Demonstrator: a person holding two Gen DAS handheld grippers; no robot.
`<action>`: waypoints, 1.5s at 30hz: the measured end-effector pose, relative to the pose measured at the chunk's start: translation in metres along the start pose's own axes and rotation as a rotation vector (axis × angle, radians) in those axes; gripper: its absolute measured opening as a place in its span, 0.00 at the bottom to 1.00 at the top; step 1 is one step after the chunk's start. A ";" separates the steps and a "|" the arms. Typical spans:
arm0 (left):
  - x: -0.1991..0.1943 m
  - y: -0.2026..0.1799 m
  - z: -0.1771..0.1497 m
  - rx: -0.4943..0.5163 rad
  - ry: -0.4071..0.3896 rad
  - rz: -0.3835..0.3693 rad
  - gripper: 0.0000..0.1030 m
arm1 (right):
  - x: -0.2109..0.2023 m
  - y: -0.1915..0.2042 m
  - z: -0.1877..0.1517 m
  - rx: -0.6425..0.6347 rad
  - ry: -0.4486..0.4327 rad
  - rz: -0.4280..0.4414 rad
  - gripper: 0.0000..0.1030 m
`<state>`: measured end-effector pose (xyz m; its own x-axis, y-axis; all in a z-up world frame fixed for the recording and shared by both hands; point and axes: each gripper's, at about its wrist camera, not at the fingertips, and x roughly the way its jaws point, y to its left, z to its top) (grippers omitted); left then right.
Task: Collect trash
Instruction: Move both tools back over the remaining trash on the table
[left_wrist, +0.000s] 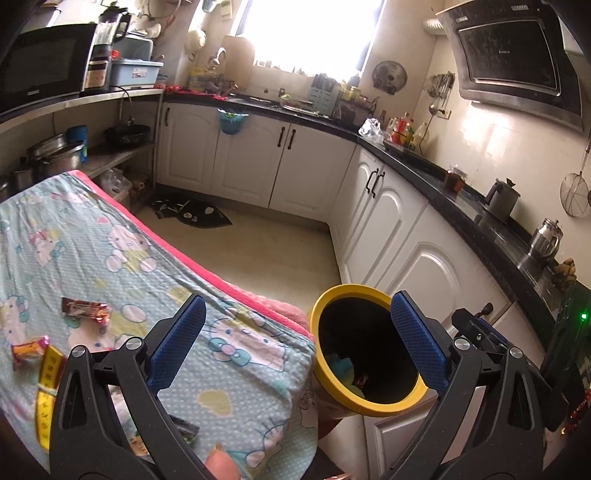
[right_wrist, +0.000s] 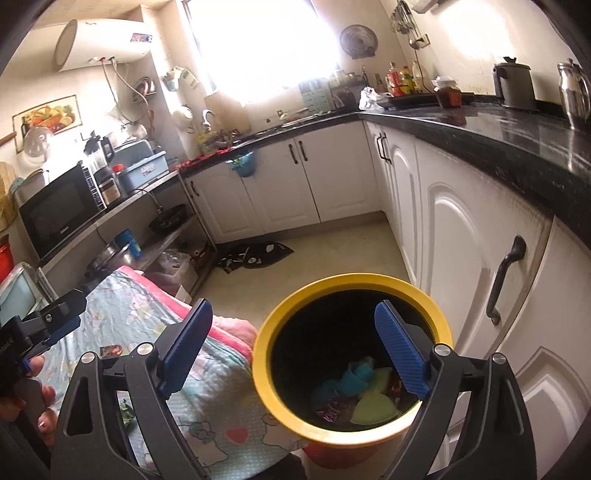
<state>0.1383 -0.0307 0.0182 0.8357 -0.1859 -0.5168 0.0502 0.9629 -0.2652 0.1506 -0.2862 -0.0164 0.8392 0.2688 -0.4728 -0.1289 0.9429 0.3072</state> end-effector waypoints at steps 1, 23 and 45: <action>-0.004 0.002 0.000 -0.003 -0.006 0.006 0.90 | -0.001 0.002 0.000 -0.003 -0.002 0.005 0.85; -0.067 0.071 0.005 -0.077 -0.098 0.111 0.90 | -0.013 0.081 -0.009 -0.142 0.022 0.144 0.85; -0.117 0.156 0.002 -0.161 -0.133 0.269 0.90 | -0.004 0.168 -0.038 -0.281 0.137 0.336 0.85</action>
<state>0.0494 0.1415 0.0391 0.8717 0.1082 -0.4780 -0.2603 0.9286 -0.2646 0.1058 -0.1210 0.0056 0.6516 0.5743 -0.4957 -0.5358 0.8109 0.2352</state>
